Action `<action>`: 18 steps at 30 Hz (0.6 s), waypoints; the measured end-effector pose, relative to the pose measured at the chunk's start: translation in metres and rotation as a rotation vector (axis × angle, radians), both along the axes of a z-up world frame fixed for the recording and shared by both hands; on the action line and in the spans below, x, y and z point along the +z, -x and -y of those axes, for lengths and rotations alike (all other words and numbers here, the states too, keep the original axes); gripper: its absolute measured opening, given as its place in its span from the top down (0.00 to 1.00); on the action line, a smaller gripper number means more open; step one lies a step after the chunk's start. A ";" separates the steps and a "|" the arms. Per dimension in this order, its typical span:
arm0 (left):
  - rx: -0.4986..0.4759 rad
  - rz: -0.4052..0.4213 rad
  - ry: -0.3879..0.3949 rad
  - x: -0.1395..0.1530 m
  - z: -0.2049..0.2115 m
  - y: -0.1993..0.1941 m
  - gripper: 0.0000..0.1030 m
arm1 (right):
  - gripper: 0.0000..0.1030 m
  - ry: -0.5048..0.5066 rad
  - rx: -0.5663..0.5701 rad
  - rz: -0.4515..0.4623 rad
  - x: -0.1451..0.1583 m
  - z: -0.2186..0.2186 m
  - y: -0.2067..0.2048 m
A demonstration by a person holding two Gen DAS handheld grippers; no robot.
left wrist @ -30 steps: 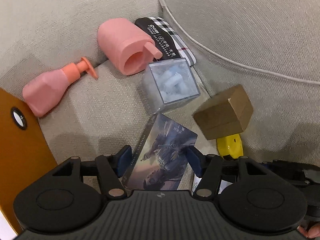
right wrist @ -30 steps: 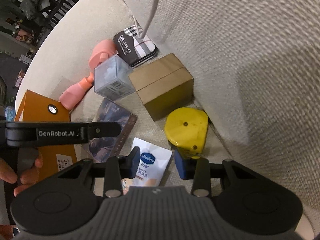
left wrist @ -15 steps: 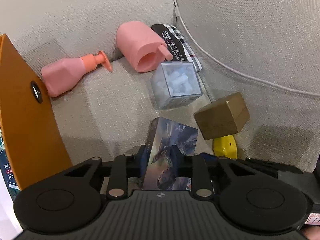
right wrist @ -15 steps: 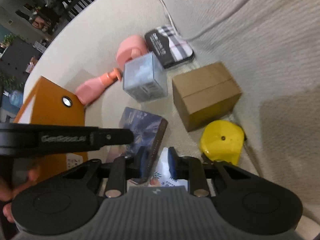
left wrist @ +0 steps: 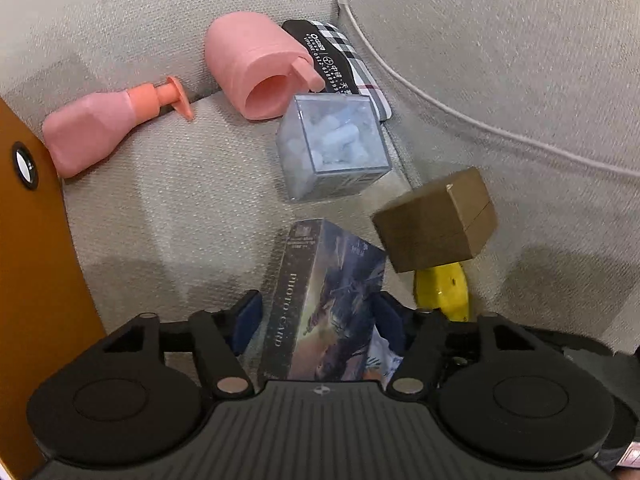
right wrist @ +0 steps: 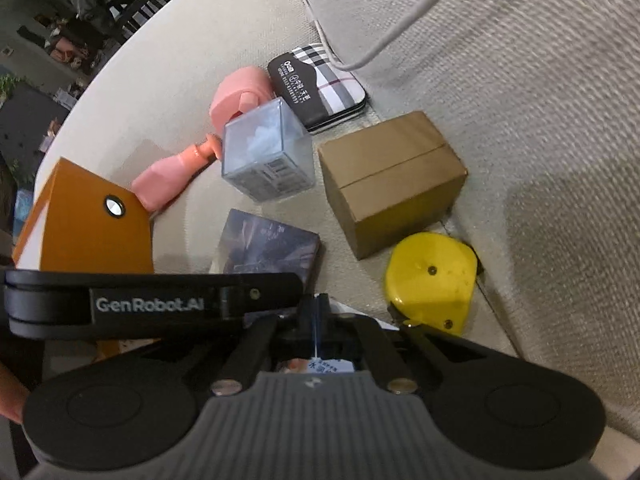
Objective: Organize rigid objects
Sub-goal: 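Grasp the photo card box with the left gripper and lift it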
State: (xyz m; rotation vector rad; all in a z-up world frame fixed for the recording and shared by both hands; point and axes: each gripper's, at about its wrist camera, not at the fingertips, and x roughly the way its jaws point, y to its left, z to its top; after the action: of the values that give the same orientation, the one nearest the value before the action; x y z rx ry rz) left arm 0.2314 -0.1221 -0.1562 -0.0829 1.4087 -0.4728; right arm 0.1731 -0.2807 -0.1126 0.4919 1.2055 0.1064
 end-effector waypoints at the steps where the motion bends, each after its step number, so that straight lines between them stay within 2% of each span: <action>1: 0.007 0.003 0.003 0.003 -0.001 0.000 0.42 | 1.00 -0.007 -0.009 0.008 0.001 0.002 0.001; 3: 0.022 0.009 0.015 0.009 -0.004 0.002 0.49 | 0.97 -0.025 -0.022 0.023 0.004 0.006 0.006; 5: 0.032 0.013 0.035 0.016 -0.008 0.006 0.59 | 0.97 -0.045 -0.019 0.043 0.006 0.007 0.009; 8: 0.028 0.032 0.053 0.026 -0.011 0.013 0.67 | 0.97 -0.057 -0.007 0.063 0.008 0.005 0.009; 14: 0.044 0.023 0.032 0.017 -0.008 0.013 0.64 | 0.98 -0.016 0.033 0.072 0.008 -0.004 0.006; 18: 0.092 0.009 0.078 0.012 -0.013 0.012 0.66 | 0.98 -0.003 0.041 0.080 0.009 -0.006 0.005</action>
State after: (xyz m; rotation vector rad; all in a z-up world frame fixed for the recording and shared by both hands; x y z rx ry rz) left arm 0.2198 -0.1090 -0.1438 -0.2071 1.3711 -0.4514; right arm 0.1677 -0.2752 -0.1032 0.4609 1.1378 0.1615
